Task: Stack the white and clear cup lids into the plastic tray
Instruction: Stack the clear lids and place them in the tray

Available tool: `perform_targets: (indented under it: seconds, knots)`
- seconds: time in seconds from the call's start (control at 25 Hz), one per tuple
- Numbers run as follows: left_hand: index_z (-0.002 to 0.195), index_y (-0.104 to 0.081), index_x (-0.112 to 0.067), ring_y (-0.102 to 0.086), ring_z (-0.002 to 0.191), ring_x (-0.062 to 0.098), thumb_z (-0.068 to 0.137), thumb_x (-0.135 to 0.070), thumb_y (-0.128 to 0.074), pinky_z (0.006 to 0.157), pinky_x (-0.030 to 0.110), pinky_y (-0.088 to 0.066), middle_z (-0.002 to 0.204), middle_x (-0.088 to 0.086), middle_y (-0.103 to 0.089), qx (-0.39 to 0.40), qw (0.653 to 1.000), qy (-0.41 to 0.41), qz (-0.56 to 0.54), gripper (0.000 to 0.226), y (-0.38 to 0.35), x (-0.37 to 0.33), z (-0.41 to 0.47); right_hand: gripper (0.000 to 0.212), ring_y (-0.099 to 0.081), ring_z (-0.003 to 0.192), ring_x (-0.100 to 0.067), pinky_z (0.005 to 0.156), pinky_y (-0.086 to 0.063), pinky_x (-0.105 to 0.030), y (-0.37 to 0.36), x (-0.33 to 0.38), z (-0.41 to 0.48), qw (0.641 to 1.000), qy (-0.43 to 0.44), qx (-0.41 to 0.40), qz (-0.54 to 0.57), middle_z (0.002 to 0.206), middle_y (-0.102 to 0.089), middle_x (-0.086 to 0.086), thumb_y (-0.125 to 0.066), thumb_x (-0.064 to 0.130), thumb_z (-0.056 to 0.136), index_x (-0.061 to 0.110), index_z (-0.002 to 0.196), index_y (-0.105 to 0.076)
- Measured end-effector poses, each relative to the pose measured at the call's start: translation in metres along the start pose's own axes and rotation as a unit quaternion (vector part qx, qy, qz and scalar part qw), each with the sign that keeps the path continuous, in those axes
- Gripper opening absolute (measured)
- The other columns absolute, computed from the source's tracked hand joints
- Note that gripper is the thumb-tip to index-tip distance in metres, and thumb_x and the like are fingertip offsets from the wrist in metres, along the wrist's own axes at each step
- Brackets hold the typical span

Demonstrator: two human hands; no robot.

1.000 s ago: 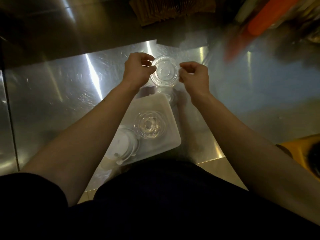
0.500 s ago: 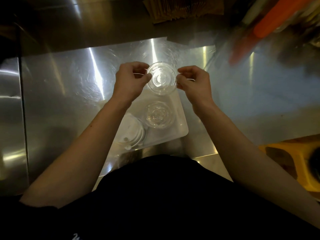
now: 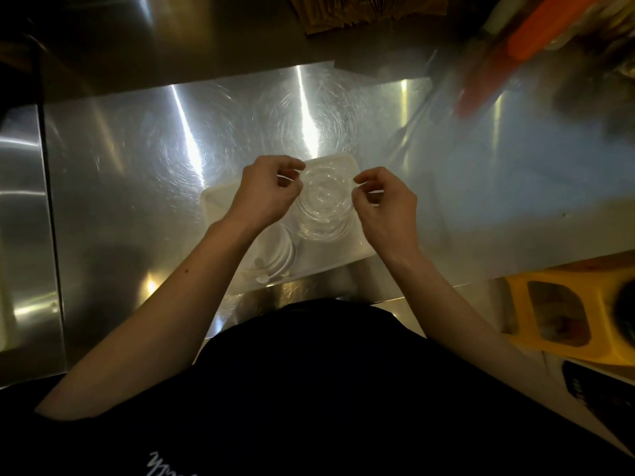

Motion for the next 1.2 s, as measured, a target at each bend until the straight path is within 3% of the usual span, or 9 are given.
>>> perform_targets:
  seconds: [0.12, 0.24, 0.52, 0.72, 0.96, 1.2]
  knots:
    - [0.121, -0.066, -0.013, -0.064, 0.088, 0.009, 0.088, -0.011, -0.064, 0.074, 0.01, -0.043, 0.109, 0.005, -0.069, 0.017, 0.999, -0.013, 0.049, 0.033, -0.005, 0.004, -0.001, 0.014, -0.064, 0.081, -0.01, 0.078, -0.056, -0.02, -0.006, -0.002, -0.01, 0.999, 0.024, 0.009, -0.041, 0.099, -0.069, -0.005, -0.06, 0.013, 0.089, 0.013, 0.1, -0.068]
    - [0.126, -0.063, -0.01, -0.063, 0.093, 0.011, 0.088, -0.008, -0.062, 0.081, 0.017, -0.044, 0.119, 0.01, -0.068, 0.041, 0.995, -0.016, 0.091, 0.038, -0.012, 0.009, 0.001, 0.022, -0.068, 0.09, -0.017, 0.086, -0.057, -0.029, -0.012, -0.006, -0.02, 0.998, 0.007, 0.03, -0.061, 0.105, -0.07, -0.009, -0.057, 0.011, 0.089, 0.01, 0.108, -0.069]
    - [0.127, -0.061, -0.008, -0.066, 0.105, 0.026, 0.086, -0.005, -0.062, 0.089, 0.025, -0.047, 0.118, 0.017, -0.068, 0.067, 0.989, -0.017, 0.133, 0.042, -0.025, 0.013, 0.005, 0.04, -0.066, 0.109, -0.027, 0.098, -0.053, -0.044, -0.027, -0.006, -0.031, 0.989, -0.014, 0.094, -0.112, 0.122, -0.068, -0.013, -0.058, 0.018, 0.085, 0.009, 0.124, -0.063]
    - [0.124, -0.062, -0.01, -0.066, 0.102, 0.026, 0.083, -0.005, -0.064, 0.086, 0.027, -0.049, 0.114, 0.016, -0.068, 0.075, 0.988, -0.012, 0.135, 0.041, -0.03, 0.014, 0.004, 0.047, -0.063, 0.114, -0.03, 0.102, -0.049, -0.04, -0.029, -0.006, -0.037, 0.983, -0.033, 0.127, -0.125, 0.126, -0.066, -0.015, -0.058, 0.018, 0.085, 0.01, 0.132, -0.057]
    - [0.125, -0.06, -0.017, -0.065, 0.101, 0.027, 0.08, -0.007, -0.067, 0.09, 0.04, -0.054, 0.119, 0.012, -0.064, 0.089, 0.986, 0.02, 0.139, 0.046, -0.032, 0.021, 0.009, 0.054, -0.052, 0.126, -0.03, 0.104, -0.041, -0.037, -0.035, -0.003, -0.035, 0.977, -0.045, 0.157, -0.135, 0.135, -0.057, -0.014, -0.059, 0.022, 0.086, 0.011, 0.138, -0.048]
    - [0.12, -0.06, -0.016, -0.065, 0.093, 0.024, 0.078, -0.006, -0.069, 0.084, 0.039, -0.056, 0.11, 0.012, -0.066, 0.099, 0.986, 0.027, 0.13, 0.044, -0.034, 0.021, 0.011, 0.053, -0.063, 0.111, -0.031, 0.098, -0.047, -0.036, -0.032, -0.003, -0.03, 0.978, -0.063, 0.151, -0.129, 0.132, -0.063, -0.014, -0.06, 0.02, 0.085, 0.008, 0.136, -0.051]
Point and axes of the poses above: each hand's wrist, its own z-axis towards the middle knuckle, its own y-axis out of the back of the hand, x = y × z, the point moved 6 cm from there along z, towards the middle knuckle
